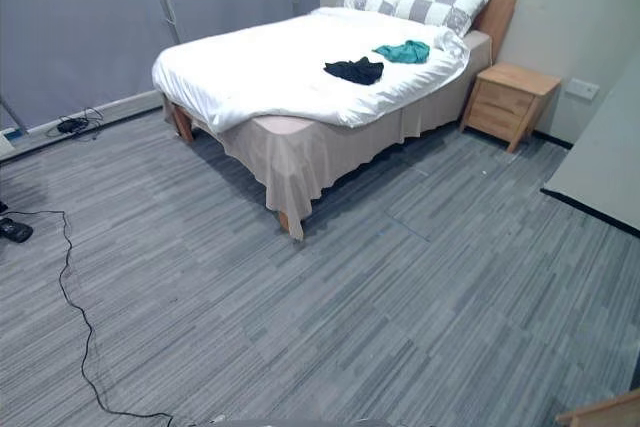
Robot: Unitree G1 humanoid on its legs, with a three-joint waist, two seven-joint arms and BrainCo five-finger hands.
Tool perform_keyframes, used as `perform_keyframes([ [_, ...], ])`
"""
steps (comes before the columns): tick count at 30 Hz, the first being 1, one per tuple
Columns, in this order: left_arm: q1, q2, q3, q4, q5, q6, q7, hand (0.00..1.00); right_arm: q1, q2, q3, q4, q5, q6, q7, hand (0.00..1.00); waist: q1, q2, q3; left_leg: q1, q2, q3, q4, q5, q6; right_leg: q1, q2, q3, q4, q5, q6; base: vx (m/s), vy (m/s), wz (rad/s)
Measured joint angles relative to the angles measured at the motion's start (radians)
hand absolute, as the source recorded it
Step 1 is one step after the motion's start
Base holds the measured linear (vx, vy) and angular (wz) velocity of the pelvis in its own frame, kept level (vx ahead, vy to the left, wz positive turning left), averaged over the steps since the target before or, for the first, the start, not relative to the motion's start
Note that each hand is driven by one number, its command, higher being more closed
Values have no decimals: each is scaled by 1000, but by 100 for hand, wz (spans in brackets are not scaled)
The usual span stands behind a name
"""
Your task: Tidy the bed and pick cloth on bed and put in laundry
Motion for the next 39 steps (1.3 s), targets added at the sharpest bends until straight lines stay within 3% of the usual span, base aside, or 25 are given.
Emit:
perform_keyframes([
  [6, -7, 0, -3, 23, -9, -4, 0, 0, 2, 6, -24, 16, 2, 10, 2, 0, 1, -10, -2, 63, 11, -1, -32, 31, -15, 63, 4, -45, -31, 9, 10, 100, 2, 7],
  [9, -7, 1, -4, 24, -24, -6, 0, 0, -4, 4, -27, 37, 2, 10, 2, 0, 1, -10, -2, 69, 11, -3, -43, 62, 10, 71, 8, -58, -44, 20, -8, 169, 3, 11],
  [26, -12, 14, -15, 24, -23, -11, -2, 0, -28, 20, -56, 30, 5, 2, 1, 0, 0, -21, 37, 59, 12, 25, -48, 41, 12, 40, 10, -25, -27, -3, -1, -40, -1, -7],
  [28, -30, 22, -17, 24, -23, -12, -3, 0, -29, 26, -55, 22, 5, 6, 0, 0, 2, -44, 37, 16, -11, 39, 10, 13, 35, -66, -20, -36, 106, -60, 14, -21, 28, -12],
  [29, -40, 28, -30, 22, -25, -10, -1, 0, -29, 29, -59, 5, 10, 8, -1, 0, 3, -45, 62, -20, -14, 55, 123, -33, 80, -135, -43, -44, 252, -127, 87, 83, 48, 1],
  [30, -49, 39, -39, 25, -26, -5, -1, 0, -32, 32, -69, -9, 14, 10, -2, 0, -6, -50, 80, -32, -15, 54, 152, -87, 67, -213, -77, -55, 440, -176, 124, 36, 24, 6],
  [31, -55, 45, -41, 28, -26, -3, 1, 0, -37, 37, -70, -12, 20, 10, -2, 0, -7, -50, 98, -37, -20, 54, 164, -93, 70, -264, -99, -56, 556, -174, 118, 7, -4, 18],
  [32, -64, 54, -41, 34, -32, -2, 1, 0, -51, 42, -70, -12, 35, 10, -2, 0, -13, -72, 118, -27, -21, 47, 187, -108, 76, -342, -129, -63, 741, -173, 88, 40, -21, 23],
  [33, -70, 58, -41, 34, -33, -1, 2, 0, -50, 46, -70, 3, 51, 10, -1, 0, -18, -71, 144, 7, -13, 38, 192, -114, 80, -366, -137, -57, 806, -189, 84, 111, -13, 26],
  [35, -70, 58, -41, 34, -32, -1, 2, 0, -50, 47, -70, 5, 59, 8, -2, 0, -19, -69, 147, 23, 10, 24, 196, -133, 71, -373, -136, -57, 708, -189, 81, 148, -50, 19],
  [37, -77, 54, -40, 34, -31, -1, 1, 0, -51, 41, -71, 6, 71, 4, -2, 0, -21, -57, 155, 25, 45, 21, 206, -155, 49, -374, -117, -59, 445, -136, 78, 246, -107, 4],
  [38, -85, 54, -40, 34, -30, 2, 0, 0, -51, 39, -71, 5, 85, 3, -3, 0, -21, -53, 161, 14, 65, 19, 224, -176, 28, -374, -108, -55, 215, -44, 92, 333, -146, -5],
  [39, -92, 61, -38, 34, -30, 4, 1, 0, -50, 45, -72, 5, 91, 5, -3, 0, -22, -63, 170, 12, 67, 16, 250, -208, 10, -383, -130, -51, 88, 6, 113, 328, -172, -2],
])
